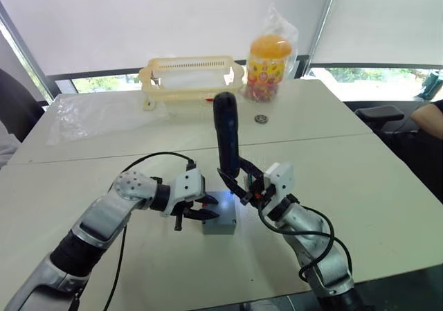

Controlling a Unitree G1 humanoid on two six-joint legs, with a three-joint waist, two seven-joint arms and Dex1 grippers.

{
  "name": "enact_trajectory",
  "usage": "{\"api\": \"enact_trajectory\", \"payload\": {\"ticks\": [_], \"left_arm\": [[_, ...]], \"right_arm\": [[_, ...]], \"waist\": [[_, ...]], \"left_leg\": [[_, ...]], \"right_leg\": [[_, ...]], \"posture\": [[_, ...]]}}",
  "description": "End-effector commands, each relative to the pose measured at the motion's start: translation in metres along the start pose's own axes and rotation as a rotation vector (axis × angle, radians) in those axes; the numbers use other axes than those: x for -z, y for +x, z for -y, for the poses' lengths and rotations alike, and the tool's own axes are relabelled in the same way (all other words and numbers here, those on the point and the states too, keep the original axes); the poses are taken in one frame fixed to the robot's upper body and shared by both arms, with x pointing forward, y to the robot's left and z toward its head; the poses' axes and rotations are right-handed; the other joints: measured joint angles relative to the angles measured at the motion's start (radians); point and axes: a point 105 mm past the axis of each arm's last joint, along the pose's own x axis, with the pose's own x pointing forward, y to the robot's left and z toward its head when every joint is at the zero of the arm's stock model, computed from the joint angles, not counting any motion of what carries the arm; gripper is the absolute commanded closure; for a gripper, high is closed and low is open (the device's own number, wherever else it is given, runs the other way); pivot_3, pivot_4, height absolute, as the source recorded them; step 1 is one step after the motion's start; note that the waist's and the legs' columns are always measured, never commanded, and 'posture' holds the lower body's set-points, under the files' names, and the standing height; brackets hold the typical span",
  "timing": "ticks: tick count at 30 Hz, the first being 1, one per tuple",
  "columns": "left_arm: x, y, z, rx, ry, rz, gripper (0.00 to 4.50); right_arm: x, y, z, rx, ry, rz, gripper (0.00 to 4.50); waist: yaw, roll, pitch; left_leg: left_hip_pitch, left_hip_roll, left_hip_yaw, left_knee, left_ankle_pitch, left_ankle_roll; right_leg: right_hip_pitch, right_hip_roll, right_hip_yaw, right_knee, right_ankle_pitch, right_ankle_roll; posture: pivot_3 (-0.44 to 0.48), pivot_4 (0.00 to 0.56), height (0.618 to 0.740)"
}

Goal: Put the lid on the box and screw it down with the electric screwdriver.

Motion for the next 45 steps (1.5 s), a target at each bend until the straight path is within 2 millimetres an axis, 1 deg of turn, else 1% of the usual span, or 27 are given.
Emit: {"api": "enact_trajectory", "payload": {"ticks": [1,3,5,7,8,9,12,14,15,17,18,20,21,22,23,25,27,28,30,32,34,37,40,42,45], "left_arm": [[0.038,0.011,0.015,0.057,-0.133,-0.102,3.00],[0.040,0.010,0.014,0.051,-0.136,-0.105,3.00],[0.039,0.008,0.013,0.042,-0.141,-0.098,3.00],[0.026,0.001,0.006,0.018,-0.112,-0.070,3.00],[0.020,-0.001,0.003,0.010,-0.100,-0.057,3.00],[0.011,-0.006,-0.001,0.001,-0.072,-0.048,3.00],[-0.021,-0.022,-0.009,-0.010,-0.017,0.003,3.00],[-0.036,-0.029,-0.010,0.001,0.000,0.027,3.00],[-0.042,-0.032,-0.008,0.011,0.018,0.031,3.00],[-0.053,-0.038,-0.005,0.033,0.057,0.029,3.00],[-0.056,-0.039,-0.004,0.039,0.068,0.027,3.00],[-0.064,-0.043,-0.001,0.050,0.103,0.021,3.00],[-0.066,-0.045,0.000,0.050,0.122,0.013,3.00],[-0.068,-0.046,0.001,0.051,0.137,0.007,3.00],[-0.069,-0.047,0.002,0.052,0.144,0.003,3.00],[-0.071,-0.049,0.006,0.060,0.134,0.012,3.00],[-0.066,-0.050,0.013,0.082,0.133,-0.011,3.00],[-0.062,-0.050,0.015,0.086,0.140,-0.032,3.00],[-0.055,-0.049,0.015,0.065,0.153,-0.074,3.00],[-0.051,-0.048,0.007,0.015,0.160,-0.101,3.00],[-0.048,-0.047,-0.001,-0.029,0.167,-0.120,3.00],[-0.051,-0.044,-0.009,-0.081,0.167,-0.090,3.00],[-0.062,-0.041,-0.017,-0.136,0.156,-0.004,3.00],[-0.065,-0.040,-0.018,-0.143,0.142,0.028,3.00],[-0.067,-0.042,-0.014,-0.119,0.103,0.065,3.00]], "right_arm": [[-0.055,-0.001,0.014,0.052,-0.046,0.150,2.78],[-0.073,-0.002,0.021,0.075,-0.030,0.184,2.78],[-0.086,-0.002,0.029,0.099,-0.011,0.206,2.78],[-0.102,-0.003,0.052,0.176,0.082,0.232,2.78],[-0.106,-0.004,0.060,0.195,0.121,0.235,2.78],[-0.109,-0.005,0.067,0.194,0.172,0.225,2.78],[-0.103,-0.011,0.079,0.121,0.330,0.076,2.78],[-0.102,-0.017,0.088,0.104,0.408,0.019,2.78],[-0.098,-0.022,0.095,0.113,0.416,-0.033,2.78],[-0.077,-0.036,0.109,0.159,0.443,-0.219,2.78],[-0.071,-0.042,0.113,0.175,0.444,-0.278,2.78],[-0.054,-0.060,0.119,0.183,0.505,-0.439,2.78],[-0.044,-0.071,0.125,0.219,0.523,-0.521,2.78],[-0.036,-0.081,0.131,0.261,0.529,-0.594,2.78],[-0.032,-0.088,0.135,0.290,0.528,-0.636,2.78],[-0.017,-0.111,0.140,0.339,0.542,-0.766,2.78],[-0.006,-0.129,0.141,0.361,0.583,-0.859,2.78],[-0.004,-0.133,0.141,0.362,0.603,-0.880,2.78],[0.003,-0.140,0.139,0.358,0.644,-0.913,2.78],[0.009,-0.146,0.138,0.370,0.672,-0.945,2.78],[0.017,-0.151,0.140,0.412,0.661,-0.984,2.78],[0.022,-0.149,0.141,0.437,0.682,-0.977,2.78],[0.027,-0.144,0.143,0.460,0.700,-0.964,2.78],[0.029,-0.143,0.143,0.473,0.705,-0.966,2.78],[0.033,-0.143,0.144,0.489,0.707,-0.977,2.78]], "waist": [[0.001,0.000,0.000],[0.000,0.000,0.001],[0.000,0.001,0.001],[-0.001,0.001,0.002],[-0.001,0.001,0.004],[-0.001,0.001,0.006],[-0.002,0.001,0.010],[-0.003,0.002,0.012],[-0.002,0.003,0.012],[-0.002,0.005,0.014],[-0.001,0.005,0.014],[0.000,0.005,0.014],[0.000,0.006,0.014],[-0.001,0.006,0.015],[0.000,0.006,0.015],[0.001,0.007,0.015],[0.001,0.007,0.015],[0.000,0.007,0.016],[-0.004,0.008,0.016],[-0.002,0.008,0.017],[-0.002,0.008,0.017],[-0.002,0.008,0.017],[-0.002,0.008,0.017],[-0.003,0.008,0.017],[-0.002,0.008,0.017]], "left_leg": [[0.000,0.000,0.000,0.000,0.000,0.000],[-0.001,0.000,0.000,-0.001,0.000,0.000],[-0.001,0.000,0.000,-0.002,0.000,0.000],[-0.001,0.000,0.000,-0.002,0.000,0.000],[-0.001,0.000,0.000,-0.002,0.000,0.000],[-0.001,0.000,0.000,-0.001,0.000,0.000],[-0.003,0.000,0.000,-0.001,0.000,0.000],[-0.010,0.000,0.000,-0.001,0.000,0.000],[-0.015,0.000,0.000,-0.001,0.000,0.000],[-0.024,0.000,0.000,0.000,0.000,0.000],[-0.029,0.000,-0.001,0.000,0.000,0.000],[-0.032,0.000,-0.001,0.000,-0.001,0.003],[-0.033,0.000,-0.001,0.000,-0.003,0.006],[-0.033,0.000,-0.001,0.000,-0.004,0.008],[-0.033,0.000,-0.001,0.000,-0.005,0.010],[-0.034,0.000,0.000,-0.001,-0.006,0.011],[-0.034,0.000,0.000,0.000,-0.006,0.011],[-0.034,0.000,0.000,0.000,-0.006,0.011],[-0.033,0.000,0.001,0.000,-0.006,0.011],[-0.032,0.000,0.002,0.002,-0.006,0.011],[-0.032,0.000,0.001,0.003,-0.006,0.011],[-0.032,0.000,0.001,0.005,-0.004,0.012],[-0.032,-0.001,0.001,0.006,-0.004,0.012],[-0.032,-0.001,0.001,0.006,-0.004,0.012],[-0.032,0.000,0.001,0.006,-0.004,0.011]], "right_leg": [[0.000,0.000,0.000,0.000,0.000,0.000],[0.000,0.000,0.000,-0.001,0.000,0.000],[0.000,0.000,0.000,-0.002,0.000,0.000],[0.000,0.000,0.000,-0.002,0.000,0.000],[0.000,0.000,0.000,-0.002,0.000,0.000],[0.000,0.000,0.000,-0.002,0.000,0.000],[-0.001,0.000,-0.001,-0.002,0.000,0.000],[-0.007,0.000,-0.001,-0.002,0.001,0.000],[-0.013,0.000,-0.001,-0.002,0.001,0.001],[-0.022,0.001,-0.001,0.000,0.003,0.005],[-0.027,0.001,-0.002,0.000,0.005,0.007],[-0.030,0.001,-0.002,0.000,0.004,0.008],[-0.030,0.001,-0.002,-0.001,0.004,0.008],[-0.030,0.001,-0.002,-0.002,0.004,0.009],[-0.031,0.002,-0.002,-0.003,0.003,0.009],[-0.031,0.001,-0.002,-0.004,0.003,0.009],[-0.031,0.001,-0.002,-0.004,0.003,0.009],[-0.030,0.001,-0.002,-0.004,0.003,0.009],[-0.030,0.002,-0.001,-0.003,0.003,0.009],[-0.030,0.002,0.000,-0.002,0.003,0.009],[-0.030,0.002,0.000,-0.002,0.003,0.009],[-0.028,0.002,0.000,-0.002,0.004,0.009],[-0.028,0.002,0.000,-0.002,0.005,0.010],[-0.028,0.002,0.000,-0.002,0.005,0.011],[-0.028,0.002,0.000,-0.001,0.005,0.011]], "posture": [[0.000,0.150,0.740],[0.000,0.150,0.740],[0.000,0.150,0.740],[0.000,0.150,0.740],[0.000,0.150,0.740],[0.000,0.150,0.740],[0.000,0.150,0.740],[0.000,0.150,0.740],[0.000,0.150,0.740],[0.000,0.150,0.740],[0.000,0.150,0.740],[0.000,0.150,0.740],[0.000,0.150,0.740],[0.000,0.150,0.740],[0.000,0.150,0.740],[0.000,0.150,0.740],[0.000,0.150,0.740],[0.000,0.150,0.740],[0.000,0.150,0.740],[0.000,0.150,0.740],[0.000,0.150,0.740],[0.000,0.150,0.740],[0.000,0.150,0.740],[0.000,0.150,0.740],[0.000,0.150,0.740]]}}
